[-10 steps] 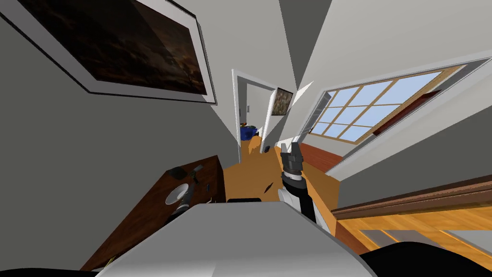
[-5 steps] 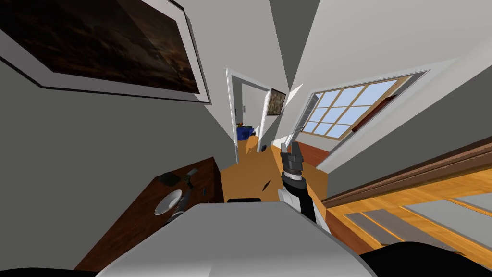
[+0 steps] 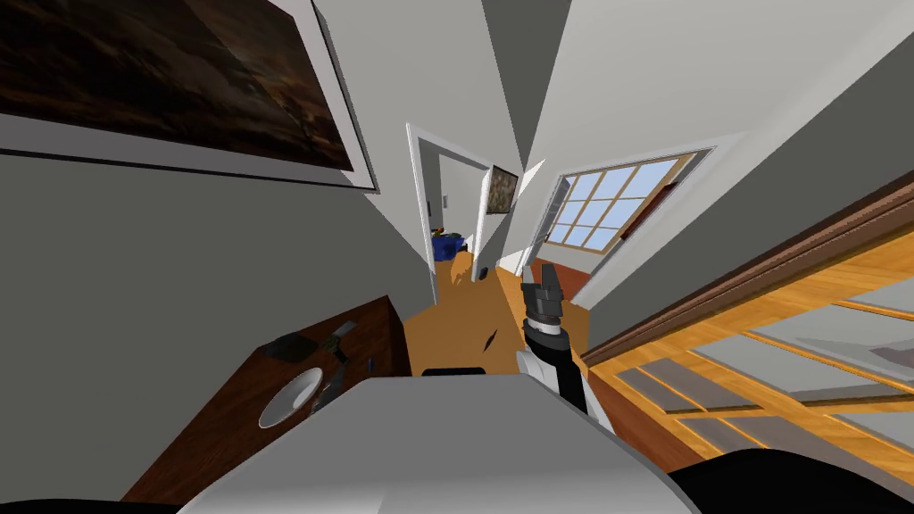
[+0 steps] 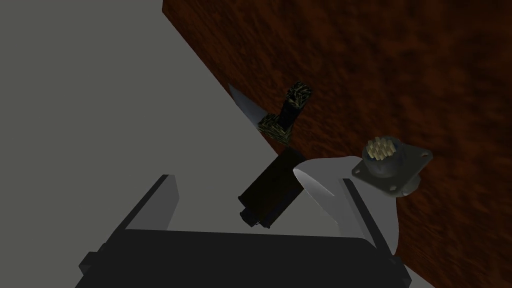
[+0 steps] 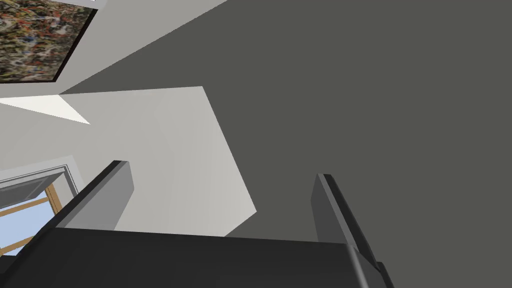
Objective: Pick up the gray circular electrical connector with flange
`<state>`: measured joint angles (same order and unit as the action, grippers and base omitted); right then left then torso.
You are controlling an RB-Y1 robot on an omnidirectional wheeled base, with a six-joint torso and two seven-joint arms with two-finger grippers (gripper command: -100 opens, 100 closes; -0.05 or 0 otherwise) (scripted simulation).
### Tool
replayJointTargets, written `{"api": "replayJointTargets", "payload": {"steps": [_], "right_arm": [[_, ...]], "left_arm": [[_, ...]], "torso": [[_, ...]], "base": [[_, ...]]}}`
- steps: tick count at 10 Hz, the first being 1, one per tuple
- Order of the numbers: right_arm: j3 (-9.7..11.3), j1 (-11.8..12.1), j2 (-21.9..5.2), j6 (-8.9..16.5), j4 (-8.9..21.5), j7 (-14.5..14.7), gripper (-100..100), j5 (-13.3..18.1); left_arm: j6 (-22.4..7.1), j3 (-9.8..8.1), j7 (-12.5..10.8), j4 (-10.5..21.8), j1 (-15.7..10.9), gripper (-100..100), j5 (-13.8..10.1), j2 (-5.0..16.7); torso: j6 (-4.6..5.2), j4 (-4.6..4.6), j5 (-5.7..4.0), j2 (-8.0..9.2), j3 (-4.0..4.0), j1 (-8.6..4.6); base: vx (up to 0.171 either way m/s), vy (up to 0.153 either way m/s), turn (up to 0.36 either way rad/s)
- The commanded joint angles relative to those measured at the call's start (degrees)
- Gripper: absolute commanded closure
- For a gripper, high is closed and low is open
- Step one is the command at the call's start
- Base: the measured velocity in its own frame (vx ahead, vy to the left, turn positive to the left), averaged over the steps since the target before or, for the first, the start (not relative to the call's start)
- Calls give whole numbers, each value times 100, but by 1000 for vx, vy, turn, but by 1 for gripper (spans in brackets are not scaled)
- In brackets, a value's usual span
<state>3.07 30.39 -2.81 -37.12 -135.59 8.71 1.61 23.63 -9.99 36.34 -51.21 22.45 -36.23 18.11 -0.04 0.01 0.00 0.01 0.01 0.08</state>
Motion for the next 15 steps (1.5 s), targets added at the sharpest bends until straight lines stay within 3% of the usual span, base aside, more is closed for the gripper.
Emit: {"api": "replayJointTargets", "payload": {"steps": [1, 3, 4, 6, 7, 10, 13, 14, 15], "right_arm": [[0, 0, 0, 0, 0, 0, 0, 0], [-1, 1, 0, 0, 0, 0, 0, 0], [0, 0, 0, 0, 0, 0, 0, 0], [0, 0, 0, 0, 0, 0, 0, 0], [0, 0, 0, 0, 0, 0, 0, 0], [0, 1, 0, 0, 0, 0, 0, 0], [-1, 1, 0, 0, 0, 0, 0, 0], [-1, 0, -1, 0, 0, 0, 0, 0], [-1, 1, -1, 0, 0, 0, 0, 0]], "left_arm": [[-53, -78, 156, 286, -11, -100, -223, 27], [-61, -104, 224, 659, -20, -100, -357, 53], [-61, -104, 224, 684, -20, -100, -357, 53], [-80, -151, 330, 1142, -28, -100, -599, 89], [-80, -151, 330, 1079, -28, -100, -599, 89], [-93, -172, 368, 1367, -28, -100, -705, 99], [-148, -236, 435, 2039, -23, -100, -1022, 89], [-148, -236, 435, 1981, -23, -100, -1022, 89], [-163, -245, 436, 2157, -25, -100, -1073, 78]], "torso": [[0, 0, 0, 0, 0, 0], [-4, 0, 1, 1, 0, 3], [0, 0, 0, 0, 0, 3], [0, 0, 1, 0, 0, 2], [-1, 1, 1, 4, 2, 7], [-2, 0, 0, 1, 1, 0], [-3, 1, 3, 4, 3, 14], [-2, 3, 4, 14, 8, 23], [-5, 3, 6, 9, 6, 24]], "base": [[2, 18, -280], [0, 18, -179], [-1, 16, -117], [-7, 22, -274], [-10, 31, -78], [-4, 12, -83], [-22, 50, -263], [-29, 69, -128], [-8, 55, -88]]}}
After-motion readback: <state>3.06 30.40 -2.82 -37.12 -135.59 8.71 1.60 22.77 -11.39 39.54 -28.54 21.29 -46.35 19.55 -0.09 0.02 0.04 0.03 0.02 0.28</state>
